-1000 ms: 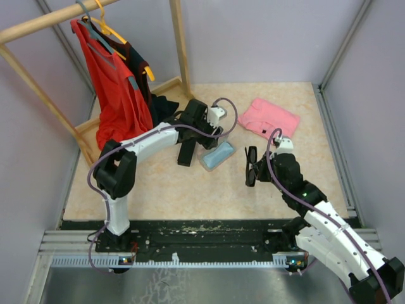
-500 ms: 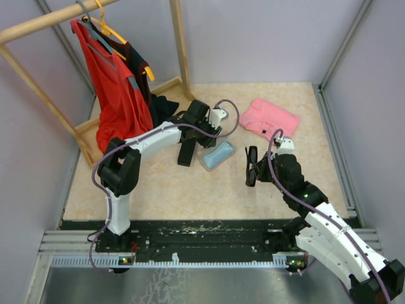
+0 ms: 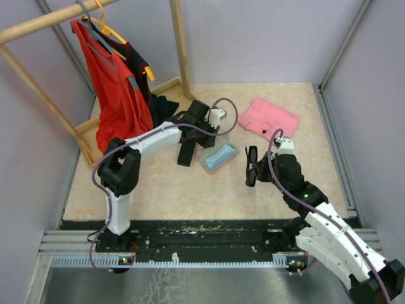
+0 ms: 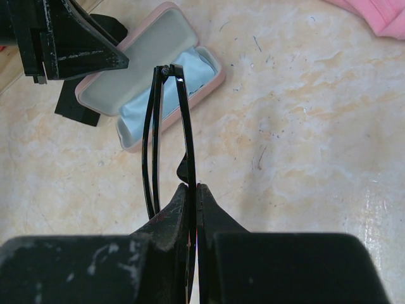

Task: Organize the sunglasses
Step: Adjust the sunglasses case at the center of the board.

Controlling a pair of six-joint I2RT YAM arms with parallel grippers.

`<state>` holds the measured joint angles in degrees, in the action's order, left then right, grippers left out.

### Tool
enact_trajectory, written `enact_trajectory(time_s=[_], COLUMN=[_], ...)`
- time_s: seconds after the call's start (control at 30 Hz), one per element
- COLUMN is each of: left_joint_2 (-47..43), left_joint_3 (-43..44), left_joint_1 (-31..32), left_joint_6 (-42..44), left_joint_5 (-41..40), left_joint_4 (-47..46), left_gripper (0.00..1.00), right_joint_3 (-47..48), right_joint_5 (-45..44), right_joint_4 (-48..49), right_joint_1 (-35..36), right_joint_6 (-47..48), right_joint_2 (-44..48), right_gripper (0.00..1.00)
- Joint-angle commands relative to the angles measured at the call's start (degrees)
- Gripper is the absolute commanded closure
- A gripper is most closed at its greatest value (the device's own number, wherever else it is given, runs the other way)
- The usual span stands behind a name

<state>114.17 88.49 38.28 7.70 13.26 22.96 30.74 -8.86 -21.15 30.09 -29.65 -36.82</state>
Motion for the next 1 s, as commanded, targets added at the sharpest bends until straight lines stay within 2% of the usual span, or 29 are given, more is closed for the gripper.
enact_trajectory(time_s=[0.0, 0.27, 0.37, 0.53, 0.7, 0.97], left_joint_2=[-2.0, -7.2, -9.7, -13.3, -15.0, -13.2], left_joint_3=[1.9, -3.5, -6.9, -12.1, -15.3, -16.7], left_joint_1=[0.9, 4.6, 6.5, 9.1, 11.0, 11.4], left_joint_6=[-7.2, -23.0, -28.7, -37.4, -42.7, -44.5], left_joint_5=[-3.7, -21.6, -28.2, -35.7, -40.1, -39.4], left_joint_4=[0.4, 1.0, 0.0, -1.6, -2.5, -3.3], left_gripper=[0.81, 0.80, 0.83, 0.85, 0.83, 0.74], right_joint_3=[0.4, -0.2, -0.5, -0.9, -0.9, -0.9], right_joint_5=[0.4, 1.4, 1.7, 1.7, 2.1, 5.9], right_joint_4=[2.9, 4.7, 5.1, 5.3, 5.8, 8.7], right_joint_1=[-0.4, -0.4, -0.4, -0.4, -0.4, -0.4], right_joint_6=[-0.4, -1.4, -1.7, -2.2, -2.8, -5.9], right_joint_2=[0.3, -1.0, -1.3, -1.4, -2.0, -4.2], right_gripper=[1.00, 1.00, 1.00, 1.00, 1.00, 1.00])
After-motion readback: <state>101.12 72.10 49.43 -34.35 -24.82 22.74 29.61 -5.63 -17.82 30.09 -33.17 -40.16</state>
